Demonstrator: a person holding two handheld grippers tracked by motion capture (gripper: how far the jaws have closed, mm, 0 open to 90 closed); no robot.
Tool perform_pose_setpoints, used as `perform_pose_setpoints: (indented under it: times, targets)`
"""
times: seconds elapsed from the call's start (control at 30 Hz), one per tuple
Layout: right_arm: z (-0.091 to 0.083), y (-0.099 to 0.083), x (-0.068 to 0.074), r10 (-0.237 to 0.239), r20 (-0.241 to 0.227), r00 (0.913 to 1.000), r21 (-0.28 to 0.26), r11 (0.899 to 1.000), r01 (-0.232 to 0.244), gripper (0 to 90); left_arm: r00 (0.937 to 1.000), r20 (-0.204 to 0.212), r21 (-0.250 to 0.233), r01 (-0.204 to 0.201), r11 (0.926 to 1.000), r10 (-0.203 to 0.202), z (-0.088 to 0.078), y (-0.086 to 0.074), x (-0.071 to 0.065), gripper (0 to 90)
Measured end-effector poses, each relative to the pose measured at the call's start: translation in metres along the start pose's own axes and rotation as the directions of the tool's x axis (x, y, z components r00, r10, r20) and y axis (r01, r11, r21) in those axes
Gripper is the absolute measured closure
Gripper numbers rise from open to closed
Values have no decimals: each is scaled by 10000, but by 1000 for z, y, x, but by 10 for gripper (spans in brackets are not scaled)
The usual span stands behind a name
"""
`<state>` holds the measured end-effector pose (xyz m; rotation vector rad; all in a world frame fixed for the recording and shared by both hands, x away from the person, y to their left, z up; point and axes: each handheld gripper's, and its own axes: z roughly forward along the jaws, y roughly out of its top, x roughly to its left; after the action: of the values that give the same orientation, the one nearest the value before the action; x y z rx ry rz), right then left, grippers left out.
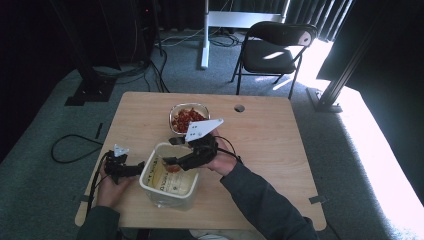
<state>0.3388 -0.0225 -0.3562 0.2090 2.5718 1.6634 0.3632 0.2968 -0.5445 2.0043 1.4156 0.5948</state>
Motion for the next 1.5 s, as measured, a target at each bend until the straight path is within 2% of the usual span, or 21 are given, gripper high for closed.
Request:
perform_pose_setpoints:
  times: [0.17,0.23,0.3,0.4,0.77,0.9,0.97,1.0,1.1,1.27,1.37,1.4,1.43,1.5]
  targets:
    - [4,-2,1,240,-321,9992,76,9997,-238,272,10000,-5,7,-2,10000,2,0,0,0,105]
    - [6,-1,1,578,-453,9973,112,9983,-573,154,10000,-3,7,1,10000,-1,0,0,0,105]
    - [7,-1,-1,889,-864,9923,166,9960,-878,136,10000,-5,8,-1,10000,1,0,0,0,105]
    - [5,0,-2,864,-829,9928,22,9962,-866,131,10000,-5,2,5,10000,-5,0,0,0,105]
    - [-6,-3,-5,650,-67,9979,-262,9975,-652,147,10000,-3,10,5,10000,-5,0,0,0,105]
    - [-13,-9,-9,747,441,9962,-411,9965,-729,162,10000,-2,-2,7,10000,-7,0,0,0,105]
    - [-18,-13,-10,654,942,9934,-328,9975,-625,170,10000,-4,0,9,10000,-9,0,0,0,105]
    - [-18,-13,-10,654,942,9934,-328,9975,-625,170,10000,-4,0,9,10000,-9,0,0,0,105]
    - [-30,-24,-15,752,1744,9818,-370,9969,-698,197,10000,0,-2,13,10000,-13,0,0,0,105]
    - [-47,-44,-24,1058,2528,9617,-390,9943,-992,222,10000,-5,-22,9,10000,-9,0,0,0,105]
    - [-58,-57,-29,1333,3013,9442,-377,9911,-1279,230,10000,-8,-17,19,10000,-19,0,0,0,105]
    - [-61,-62,-30,1405,3229,9360,-408,9901,-1346,234,10000,-7,-24,33,10000,-33,0,0,-1,105]
    - [-65,-68,-32,1395,3571,9236,-360,9901,-1357,239,10000,-4,-8,15,10000,-15,0,0,0,105]
    - [-71,-78,-35,1567,3854,9093,-360,9873,-1549,240,10000,-3,-2,12,10000,-12,0,0,0,105]
